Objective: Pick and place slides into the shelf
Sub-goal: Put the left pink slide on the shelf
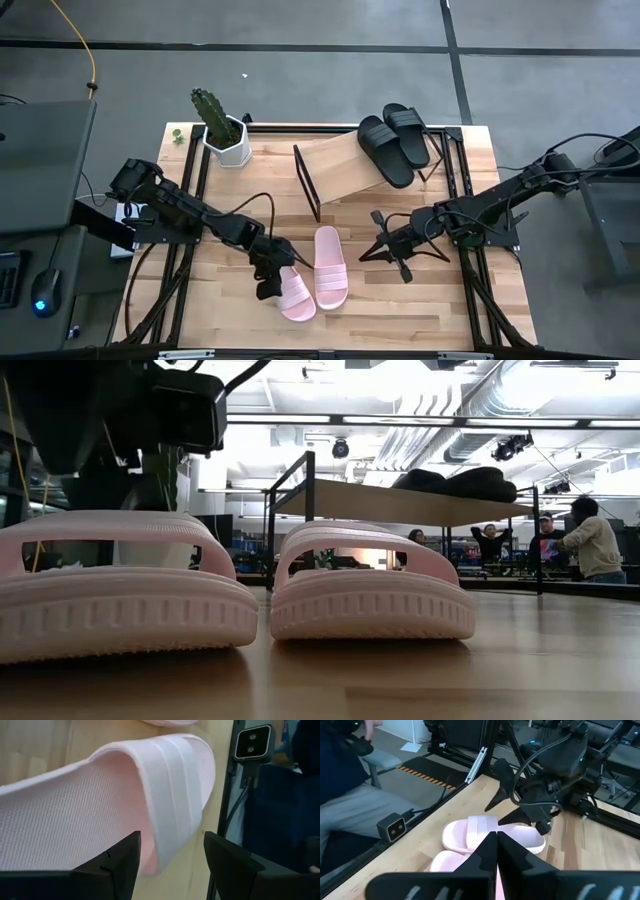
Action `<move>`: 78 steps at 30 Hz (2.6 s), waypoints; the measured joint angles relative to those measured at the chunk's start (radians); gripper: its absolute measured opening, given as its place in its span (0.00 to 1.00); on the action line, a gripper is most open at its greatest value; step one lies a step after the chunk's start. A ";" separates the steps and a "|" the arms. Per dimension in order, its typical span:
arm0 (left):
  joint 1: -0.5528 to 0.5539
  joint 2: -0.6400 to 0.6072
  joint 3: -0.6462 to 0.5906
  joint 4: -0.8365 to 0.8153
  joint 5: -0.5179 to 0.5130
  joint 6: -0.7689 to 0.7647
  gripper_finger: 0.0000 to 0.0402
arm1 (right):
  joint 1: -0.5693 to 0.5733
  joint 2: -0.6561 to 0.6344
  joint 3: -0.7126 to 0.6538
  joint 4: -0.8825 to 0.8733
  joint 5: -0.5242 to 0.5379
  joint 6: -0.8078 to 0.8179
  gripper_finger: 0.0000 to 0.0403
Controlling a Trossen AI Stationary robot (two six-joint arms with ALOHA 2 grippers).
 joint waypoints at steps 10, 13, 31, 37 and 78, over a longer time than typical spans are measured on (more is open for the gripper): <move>0.000 0.000 0.000 0.032 -0.009 -0.002 0.52 | 0.000 0.000 0.000 -0.001 0.015 0.019 0.00; 0.000 0.008 0.000 0.042 -0.024 -0.003 0.52 | 0.000 0.000 0.000 0.000 0.015 0.019 0.00; -0.007 0.136 -0.002 0.177 0.072 -0.030 0.52 | 0.000 0.000 0.000 0.003 0.014 0.021 0.00; -0.016 0.137 0.000 0.223 0.100 -0.036 0.52 | -0.001 0.000 0.000 0.001 0.014 0.026 0.00; -0.019 0.137 0.000 0.260 0.096 -0.051 0.06 | 0.000 0.000 0.000 0.007 0.052 0.018 0.00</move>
